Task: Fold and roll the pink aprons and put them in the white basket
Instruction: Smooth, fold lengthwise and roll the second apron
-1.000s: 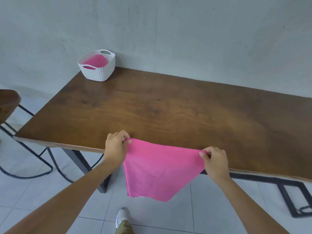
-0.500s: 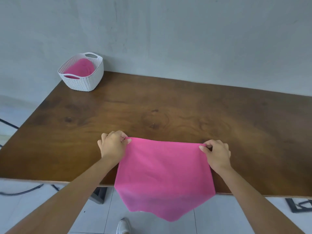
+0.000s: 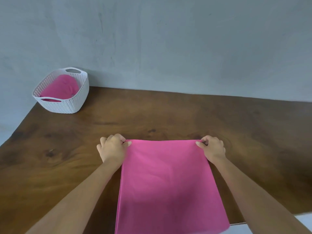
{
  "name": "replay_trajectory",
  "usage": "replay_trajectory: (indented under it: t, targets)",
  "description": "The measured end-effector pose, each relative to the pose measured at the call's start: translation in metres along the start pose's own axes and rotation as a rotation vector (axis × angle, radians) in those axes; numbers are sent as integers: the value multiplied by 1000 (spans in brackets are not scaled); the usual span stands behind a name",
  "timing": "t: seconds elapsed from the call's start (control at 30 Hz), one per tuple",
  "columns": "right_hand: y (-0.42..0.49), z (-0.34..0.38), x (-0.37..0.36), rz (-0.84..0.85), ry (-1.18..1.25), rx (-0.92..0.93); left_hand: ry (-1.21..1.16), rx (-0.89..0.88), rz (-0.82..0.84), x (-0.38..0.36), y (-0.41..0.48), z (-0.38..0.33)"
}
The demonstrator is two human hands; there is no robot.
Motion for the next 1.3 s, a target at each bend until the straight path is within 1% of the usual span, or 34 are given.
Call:
replay_trajectory:
  t: [0.13,0.23,0.6,0.8,0.93,1.1,1.3]
  targets:
    - [16,4,3,3,-22,-41,23,-32,10,-5,21,-10]
    - [32,7,4,35,-51,-62,16,-23,9,-10,35,-15]
    - [92,28,-3,33,-87,-72,71,-26,14,-31,93,-47]
    - [137,48,-7,37,-120,-58,117,-4,7,-41,127,-68]
    - [173,61,-10,59,-174,-51,147,45,14,-52,156,-78]
    - [221,75,-19,12,-200,-102,175,83,-33,-66,192,-93]
    - [272,91,-30,-51,-213,-90,199,139,-47,-82,236,-106]
Point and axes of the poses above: each hand's wrist, its own y-axis towards the middle knuckle, its own x-axis out of the back of the hand, z = x × y, the point moved 10 cm from there along y, towards the middle knuckle, and after that the axes turned 6 degrees about -z, right-handed, at the moved point
